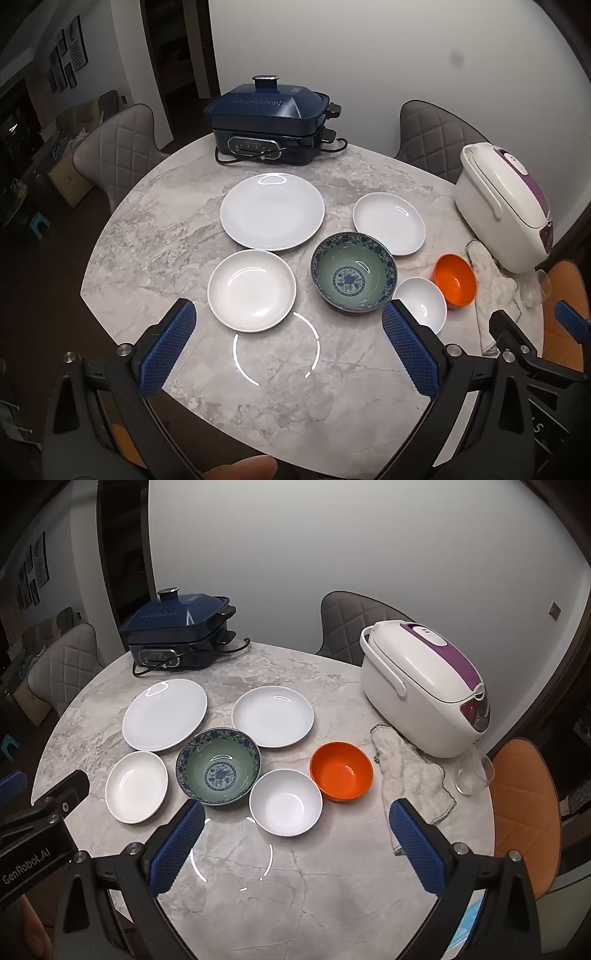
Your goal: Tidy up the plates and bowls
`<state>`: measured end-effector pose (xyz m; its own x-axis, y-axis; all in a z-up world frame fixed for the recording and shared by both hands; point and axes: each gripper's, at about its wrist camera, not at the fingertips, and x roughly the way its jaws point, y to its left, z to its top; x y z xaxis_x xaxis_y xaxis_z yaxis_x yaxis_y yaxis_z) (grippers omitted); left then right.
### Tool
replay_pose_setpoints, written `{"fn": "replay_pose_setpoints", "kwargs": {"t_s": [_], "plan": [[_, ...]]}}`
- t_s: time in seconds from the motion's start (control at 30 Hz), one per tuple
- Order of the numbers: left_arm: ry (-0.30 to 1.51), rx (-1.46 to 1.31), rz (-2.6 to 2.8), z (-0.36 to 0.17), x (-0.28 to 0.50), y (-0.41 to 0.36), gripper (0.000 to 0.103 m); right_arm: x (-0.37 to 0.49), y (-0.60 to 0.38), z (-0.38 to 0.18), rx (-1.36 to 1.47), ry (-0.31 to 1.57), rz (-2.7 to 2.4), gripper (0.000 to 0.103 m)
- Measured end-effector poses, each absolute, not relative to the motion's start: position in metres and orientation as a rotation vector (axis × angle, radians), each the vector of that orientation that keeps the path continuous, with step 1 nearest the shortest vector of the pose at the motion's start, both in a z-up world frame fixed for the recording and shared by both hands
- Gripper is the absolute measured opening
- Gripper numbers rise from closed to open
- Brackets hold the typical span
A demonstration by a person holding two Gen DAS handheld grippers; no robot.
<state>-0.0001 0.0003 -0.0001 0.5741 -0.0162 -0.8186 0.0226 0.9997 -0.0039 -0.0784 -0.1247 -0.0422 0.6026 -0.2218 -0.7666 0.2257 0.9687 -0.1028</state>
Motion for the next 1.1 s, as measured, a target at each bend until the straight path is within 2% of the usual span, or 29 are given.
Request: {"fn": "replay_pose_setpoints", "kwargs": {"t_s": [1.1], "plan": [[0.962,0.021,-0.019,-0.0016,0.0024,0.0004,0.102,-0.0803,-0.1234,-0.0434,0.011,0.886,-0.255,0.102]]}}
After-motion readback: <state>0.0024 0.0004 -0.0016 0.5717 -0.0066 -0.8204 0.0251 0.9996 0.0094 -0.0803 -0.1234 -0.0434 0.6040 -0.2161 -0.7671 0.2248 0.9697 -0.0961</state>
